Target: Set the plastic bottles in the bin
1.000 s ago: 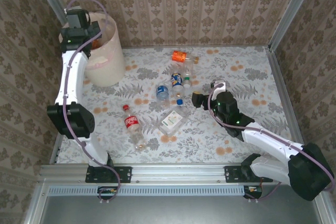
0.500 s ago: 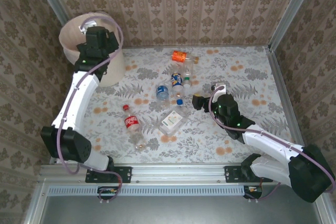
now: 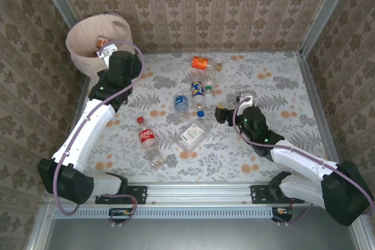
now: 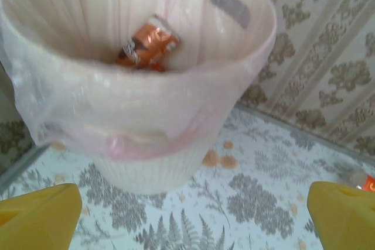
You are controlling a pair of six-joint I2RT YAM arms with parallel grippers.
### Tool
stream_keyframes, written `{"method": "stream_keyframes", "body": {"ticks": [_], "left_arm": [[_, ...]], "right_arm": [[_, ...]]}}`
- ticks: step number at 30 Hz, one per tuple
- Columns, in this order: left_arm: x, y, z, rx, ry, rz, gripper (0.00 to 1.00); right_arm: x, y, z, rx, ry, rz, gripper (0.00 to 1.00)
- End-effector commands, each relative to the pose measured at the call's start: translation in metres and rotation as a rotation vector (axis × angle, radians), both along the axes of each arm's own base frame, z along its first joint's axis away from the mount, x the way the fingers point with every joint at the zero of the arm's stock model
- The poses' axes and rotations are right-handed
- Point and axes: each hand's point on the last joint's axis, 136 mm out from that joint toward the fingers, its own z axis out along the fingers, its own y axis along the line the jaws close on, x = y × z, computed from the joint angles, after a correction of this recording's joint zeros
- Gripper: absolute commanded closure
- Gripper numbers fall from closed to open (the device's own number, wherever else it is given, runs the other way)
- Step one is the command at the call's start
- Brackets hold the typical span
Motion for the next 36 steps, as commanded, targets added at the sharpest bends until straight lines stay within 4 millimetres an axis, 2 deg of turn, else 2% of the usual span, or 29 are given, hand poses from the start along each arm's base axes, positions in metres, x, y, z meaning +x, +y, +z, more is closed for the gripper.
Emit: {"method": "stream_keyframes", "body": {"ticks": [1,5,7,12,15,21,23,25,30,36], "left_arm": [[-0.019,-0.005,-0.049,-0.089,0.155,-0.002,0.0],[-0.042,-0.03,-0.107,-0.207,0.349,-0.071,0.0],[-0.062,-0.038,-0.132,-0.23,0.452,-0.075,0.0],[-0.111,-0.071,-0.173,-0.323,0.659,-0.162,0.0],[-0.14,-0.069,-0.19,-0.338,0.774,-0.125,0.0],[-0.168,-0.055,-0.223,-0.302,0.875,-0.075,0.0],[-0.169,-0.059,-0.237,-0.321,0.886,-0.089,0.0],[-0.162,-0.063,-0.246,-0.324,0.881,-0.118,0.0],[-0.157,-0.063,-0.267,-0.31,0.899,-0.143,0.01],[-0.162,-0.06,-0.291,-0.334,0.91,-0.156,0.07]], "right_arm": [[0.003,-0.001,0.005,0.018,-0.027,-0.017,0.0],[0.004,-0.004,0.002,0.041,-0.024,-0.043,0.0],[0.005,-0.005,0.001,0.048,-0.02,-0.049,0.0],[0.006,-0.003,-0.004,0.042,-0.004,-0.046,0.0],[0.007,-0.002,-0.006,0.041,0.0,-0.045,0.0],[0.011,0.002,-0.008,0.043,0.006,-0.039,0.0],[0.011,0.002,-0.009,0.035,0.011,-0.038,0.0],[0.012,0.002,-0.009,0.028,0.012,-0.038,0.0],[0.01,0.0,-0.01,0.027,0.014,-0.043,0.0],[0.007,-0.003,-0.008,0.021,0.011,-0.048,0.0]]}}
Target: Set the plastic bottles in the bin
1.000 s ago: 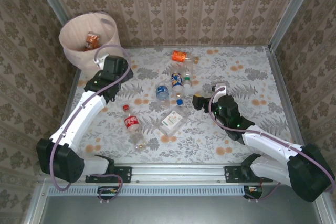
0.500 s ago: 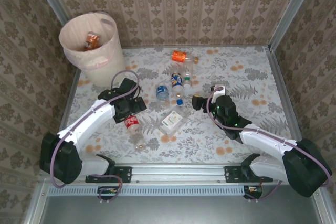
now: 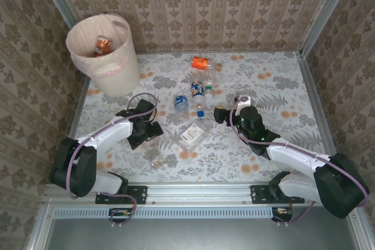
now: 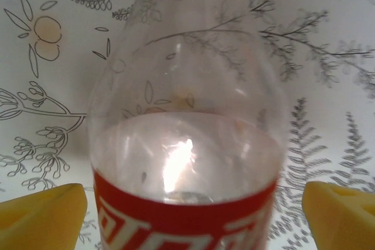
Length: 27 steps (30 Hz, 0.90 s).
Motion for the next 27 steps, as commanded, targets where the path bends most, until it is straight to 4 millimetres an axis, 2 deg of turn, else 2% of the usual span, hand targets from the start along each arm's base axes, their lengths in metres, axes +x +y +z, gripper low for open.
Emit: {"method": "stream_keyframes", "body": {"ticks": [1,7,12,17,20,27], "left_arm": [[0.004,-0.001,-0.01,-0.031,-0.007,-0.02,0.07],[0.009,-0.003,-0.024,-0.036,-0.008,-0.061,0.11],[0.008,-0.002,-0.034,-0.015,0.023,-0.09,0.19],[0.011,0.0,-0.037,-0.024,0.013,-0.091,0.34],[0.015,-0.001,-0.034,-0.026,0.0,-0.097,0.42],[0.025,0.002,-0.014,-0.006,-0.069,-0.104,0.48]], "right_arm": [[0.001,-0.006,0.01,0.012,-0.028,-0.029,0.0],[0.001,-0.005,0.011,0.009,-0.028,-0.025,0.0],[0.001,-0.004,0.011,0.012,-0.026,-0.02,0.0],[0.0,-0.004,0.012,0.01,-0.03,-0.017,0.0],[0.0,-0.005,0.013,0.006,-0.034,-0.019,0.0],[0.0,-0.004,0.016,0.009,-0.04,-0.015,0.0]]}}
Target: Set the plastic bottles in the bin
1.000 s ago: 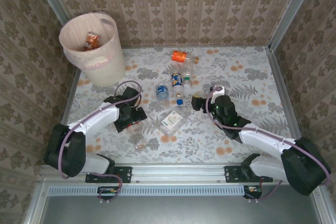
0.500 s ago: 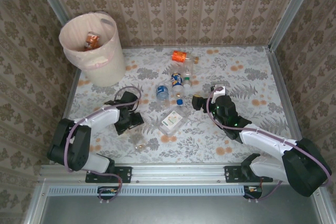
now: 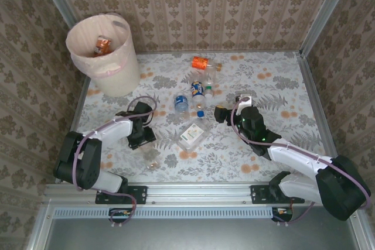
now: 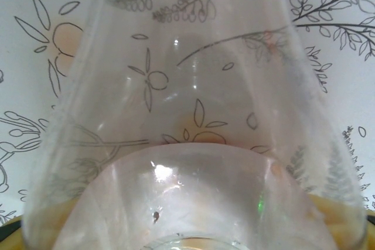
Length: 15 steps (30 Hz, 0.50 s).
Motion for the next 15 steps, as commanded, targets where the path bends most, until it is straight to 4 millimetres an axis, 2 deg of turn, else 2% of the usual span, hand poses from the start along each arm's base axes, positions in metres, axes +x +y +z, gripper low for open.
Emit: {"method": "stream_keyframes", "body": {"ticks": [1,5,12,15], "left_arm": [[0.029,-0.015,0.011,-0.058,-0.132,-0.042,0.48],[0.04,-0.015,0.038,-0.071,-0.223,-0.041,0.48],[0.067,-0.01,0.102,-0.045,-0.439,-0.054,0.47],[0.081,-0.002,0.131,0.003,-0.543,-0.053,0.48]], "right_arm": [[0.0,-0.002,0.009,0.007,-0.021,-0.007,0.0],[-0.001,-0.003,0.01,0.007,-0.021,-0.009,0.0],[0.0,-0.002,0.012,0.019,-0.028,-0.008,0.0],[0.001,0.0,0.013,0.023,-0.032,-0.003,0.0]]}}
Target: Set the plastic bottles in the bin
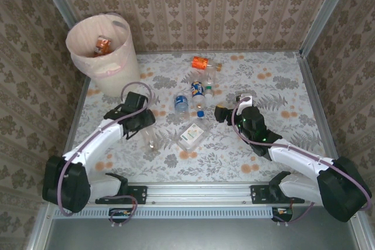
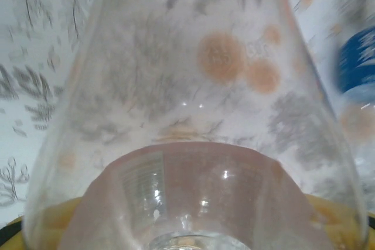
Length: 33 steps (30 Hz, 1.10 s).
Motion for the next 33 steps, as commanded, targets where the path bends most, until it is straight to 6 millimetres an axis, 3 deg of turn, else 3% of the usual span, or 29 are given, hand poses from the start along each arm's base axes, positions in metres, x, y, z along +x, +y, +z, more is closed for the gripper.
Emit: {"method": "stream_keyframes", "body": {"ticks": [1,6,13,24,33], "left_arm": [[0.022,0.011,0.041,0.074,-0.156,0.011,0.48],[0.04,0.027,0.084,0.119,-0.319,0.095,0.48],[0.048,0.052,0.135,0.175,-0.507,0.212,0.5],[0.067,0.056,0.225,0.143,-0.764,0.207,0.5],[0.084,0.071,0.3,0.133,-0.973,0.228,0.5]], "right_arm": [[0.002,0.001,0.009,0.017,-0.021,-0.001,0.0],[0.003,0.003,0.011,0.015,-0.022,0.008,0.0],[0.008,0.007,0.01,0.009,-0.019,0.014,0.0],[0.016,0.021,0.012,0.007,-0.016,0.058,0.0],[0.019,0.024,0.013,-0.008,-0.02,0.07,0.0]]}}
